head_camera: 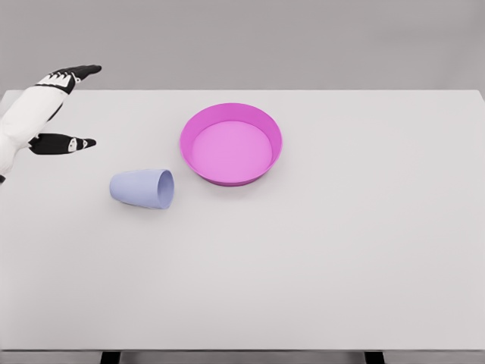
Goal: Flip the cup with left arm and place it on the plate
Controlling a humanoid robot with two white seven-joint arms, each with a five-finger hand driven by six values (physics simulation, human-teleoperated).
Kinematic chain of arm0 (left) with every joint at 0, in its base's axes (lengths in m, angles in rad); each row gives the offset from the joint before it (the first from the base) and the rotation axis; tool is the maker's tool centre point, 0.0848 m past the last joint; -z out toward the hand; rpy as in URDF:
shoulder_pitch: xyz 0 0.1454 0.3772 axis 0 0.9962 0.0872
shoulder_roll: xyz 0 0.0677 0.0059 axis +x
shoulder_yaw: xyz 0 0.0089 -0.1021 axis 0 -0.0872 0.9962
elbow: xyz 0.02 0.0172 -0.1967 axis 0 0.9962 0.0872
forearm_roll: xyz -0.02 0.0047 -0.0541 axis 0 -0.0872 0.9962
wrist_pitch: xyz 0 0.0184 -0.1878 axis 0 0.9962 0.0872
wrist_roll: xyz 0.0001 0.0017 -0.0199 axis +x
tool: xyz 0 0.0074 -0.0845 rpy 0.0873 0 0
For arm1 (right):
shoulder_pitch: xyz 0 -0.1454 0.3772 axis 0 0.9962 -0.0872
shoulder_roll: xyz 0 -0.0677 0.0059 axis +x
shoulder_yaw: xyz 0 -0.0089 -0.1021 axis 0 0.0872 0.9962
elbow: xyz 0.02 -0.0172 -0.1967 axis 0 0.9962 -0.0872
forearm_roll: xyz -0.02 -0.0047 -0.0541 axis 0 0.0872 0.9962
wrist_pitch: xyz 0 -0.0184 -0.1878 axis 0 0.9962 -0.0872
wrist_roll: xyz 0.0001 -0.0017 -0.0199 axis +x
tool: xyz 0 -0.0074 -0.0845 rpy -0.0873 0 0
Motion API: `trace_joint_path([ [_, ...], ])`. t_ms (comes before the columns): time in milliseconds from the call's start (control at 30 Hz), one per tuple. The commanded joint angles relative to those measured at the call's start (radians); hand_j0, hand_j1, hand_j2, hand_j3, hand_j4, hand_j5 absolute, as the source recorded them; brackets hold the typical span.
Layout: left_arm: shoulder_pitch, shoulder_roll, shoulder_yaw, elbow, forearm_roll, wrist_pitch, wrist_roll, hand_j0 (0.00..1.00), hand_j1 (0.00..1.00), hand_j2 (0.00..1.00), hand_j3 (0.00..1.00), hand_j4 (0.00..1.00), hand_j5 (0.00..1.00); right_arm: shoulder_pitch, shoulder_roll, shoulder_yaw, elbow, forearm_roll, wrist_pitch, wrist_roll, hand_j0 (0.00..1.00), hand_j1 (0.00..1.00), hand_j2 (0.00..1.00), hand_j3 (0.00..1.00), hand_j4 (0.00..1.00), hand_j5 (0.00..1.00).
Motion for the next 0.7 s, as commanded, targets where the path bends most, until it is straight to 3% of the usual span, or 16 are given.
trace_joint_path([
  [0, 0.0, 0.002, -0.004, -0.001, 0.0, 0.0, 0.001, 1.0, 1.0, 1.0, 1.0, 1.0, 1.0, 0.0, 0.0, -0.001, -0.002, -0.001, 0.0, -0.001, 1.0, 1.0, 1.0, 1.0, 1.0, 1.0],
  [200, 0.0, 0.036, -0.044, -0.016, 0.0, 0.0, 0.001, 1.0, 1.0, 1.0, 1.0, 1.0, 1.0, 0.0, 0.0, 0.001, 0.004, 0.002, 0.0, -0.001, 1.0, 1.0, 1.0, 1.0, 1.0, 1.0],
  [467, 0.0, 0.088, -0.046, -0.018, -0.003, -0.002, 0.001, 1.0, 1.0, 1.0, 1.0, 1.0, 1.0, 0.0, 0.0, 0.001, 0.005, 0.002, 0.001, -0.001, 1.0, 1.0, 1.0, 1.0, 1.0, 1.0],
  [667, -0.003, 0.145, -0.13, -0.058, -0.005, -0.002, 0.001, 1.0, 1.0, 1.0, 1.0, 1.0, 1.0, 0.0, 0.0, 0.001, 0.005, 0.0, 0.001, -0.001, 1.0, 1.0, 1.0, 1.0, 1.0, 1.0],
])
